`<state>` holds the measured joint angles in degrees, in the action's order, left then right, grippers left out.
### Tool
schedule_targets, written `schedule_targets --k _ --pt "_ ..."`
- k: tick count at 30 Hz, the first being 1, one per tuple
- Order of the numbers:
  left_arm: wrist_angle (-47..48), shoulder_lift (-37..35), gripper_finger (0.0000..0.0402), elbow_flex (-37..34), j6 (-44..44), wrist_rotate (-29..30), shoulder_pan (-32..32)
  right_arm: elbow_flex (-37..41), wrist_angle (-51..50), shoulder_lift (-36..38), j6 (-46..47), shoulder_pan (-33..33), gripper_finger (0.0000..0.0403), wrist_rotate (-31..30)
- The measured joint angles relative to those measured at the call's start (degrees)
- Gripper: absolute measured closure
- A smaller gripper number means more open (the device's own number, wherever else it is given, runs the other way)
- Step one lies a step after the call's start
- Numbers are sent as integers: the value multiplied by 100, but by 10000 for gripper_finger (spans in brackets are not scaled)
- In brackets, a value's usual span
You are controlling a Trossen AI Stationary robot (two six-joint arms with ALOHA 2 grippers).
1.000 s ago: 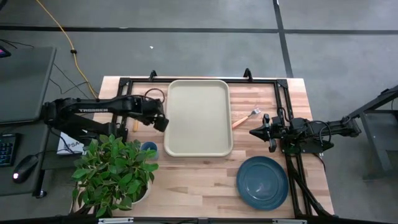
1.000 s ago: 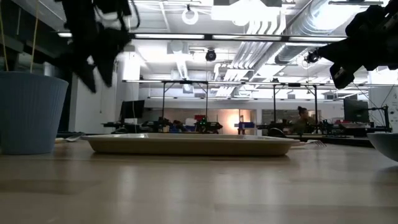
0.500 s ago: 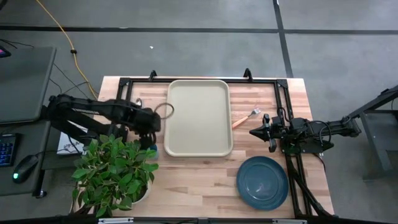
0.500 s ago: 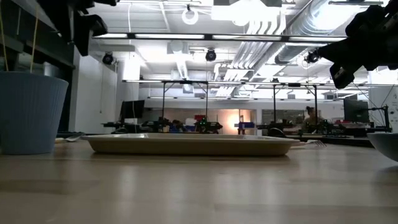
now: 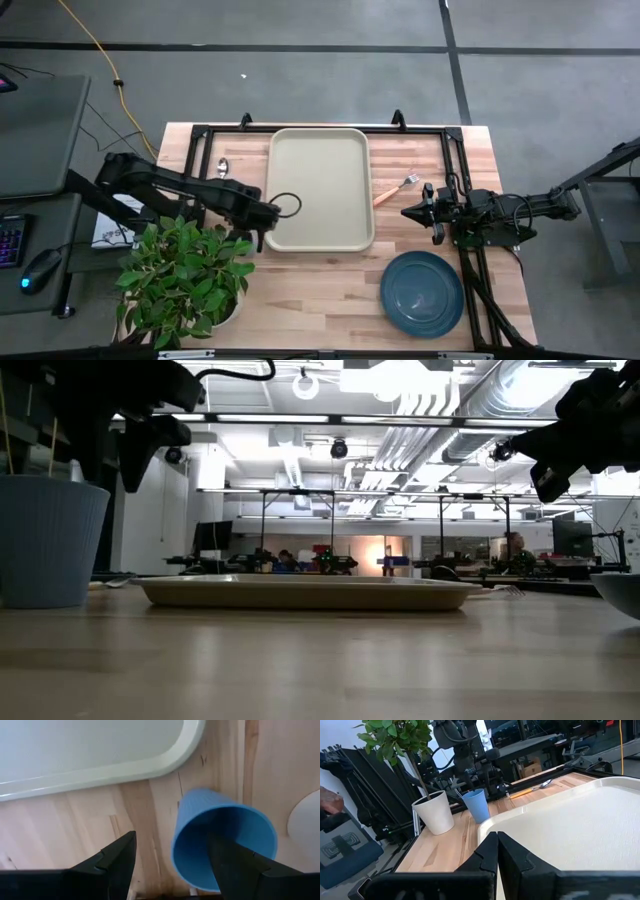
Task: Pick and place plate/cup/fork/spoon on tray
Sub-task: Put the blue cup on the white tray
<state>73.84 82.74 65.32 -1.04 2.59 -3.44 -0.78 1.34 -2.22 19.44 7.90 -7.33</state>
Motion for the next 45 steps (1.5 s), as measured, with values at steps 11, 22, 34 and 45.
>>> schedule_targets --k 11,22,34,45 --pt "-495 -124 177 -835 -152 -46 2 0 0 0 0 2 402 0" --pt "-807 -134 186 -1150 119 -95 7 -2 -2 0 0 2 402 0" --pt "-742 -134 391 -928 7 -288 12 -2 -1 0 0 0 402 0" --pt "461 -132 399 1079 373 -78 772 -2 0 -2 0 1 402 0"
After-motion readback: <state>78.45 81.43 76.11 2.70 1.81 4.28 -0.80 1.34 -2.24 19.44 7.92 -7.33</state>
